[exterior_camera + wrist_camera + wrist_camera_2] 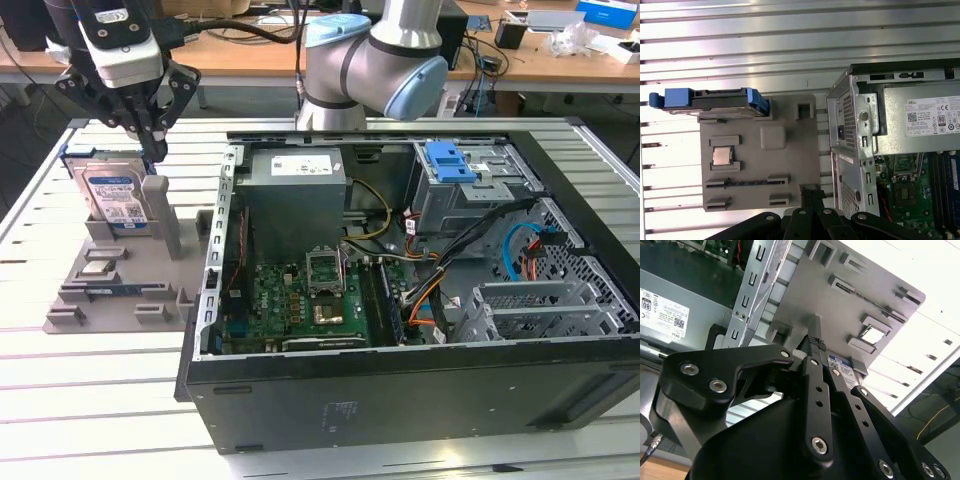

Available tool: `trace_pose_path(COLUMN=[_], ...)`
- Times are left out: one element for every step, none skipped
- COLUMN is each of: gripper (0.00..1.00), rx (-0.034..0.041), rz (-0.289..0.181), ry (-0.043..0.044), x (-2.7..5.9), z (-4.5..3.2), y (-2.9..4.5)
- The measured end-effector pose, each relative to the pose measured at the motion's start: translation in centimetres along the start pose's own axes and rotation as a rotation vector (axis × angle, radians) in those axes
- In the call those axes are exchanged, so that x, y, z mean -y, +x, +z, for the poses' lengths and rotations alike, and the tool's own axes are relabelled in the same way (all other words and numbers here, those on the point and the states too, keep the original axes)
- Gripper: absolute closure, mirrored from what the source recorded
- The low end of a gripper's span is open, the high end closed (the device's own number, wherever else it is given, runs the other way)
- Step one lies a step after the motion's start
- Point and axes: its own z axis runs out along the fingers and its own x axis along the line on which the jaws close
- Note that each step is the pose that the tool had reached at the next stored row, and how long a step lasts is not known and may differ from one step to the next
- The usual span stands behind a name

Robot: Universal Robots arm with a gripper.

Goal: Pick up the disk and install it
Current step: 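Reach for the disk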

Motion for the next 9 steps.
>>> trace_pose_path(gripper=[0.89,0.89,0.89,0.89,0.89,0.89,0.89,0.89,0.89], rx=[0.0000,0.0000,0.0000,0.0000,0.0000,0.0000,0.0001,0.0001,0.0000], rz=[0.000,0.000,0.000,0.000,0.000,0.000,0.000,0.000,0.000], ry=[0.0000,0.0000,0.0000,0.0000,0.0001,0.0000,0.0000,0.0000,0.0000], x=[0.01,0.03,0.04,0.05,0.07,0.08,0.09,0.11,0.12], z=[-0.01,-0.01,-0.01,-0.02,-0.03,-0.03,-0.03,-0.03,-0.04], y=[0.19,0.35,0.52,0.68,0.90,1.07,1.30,1.46,1.59])
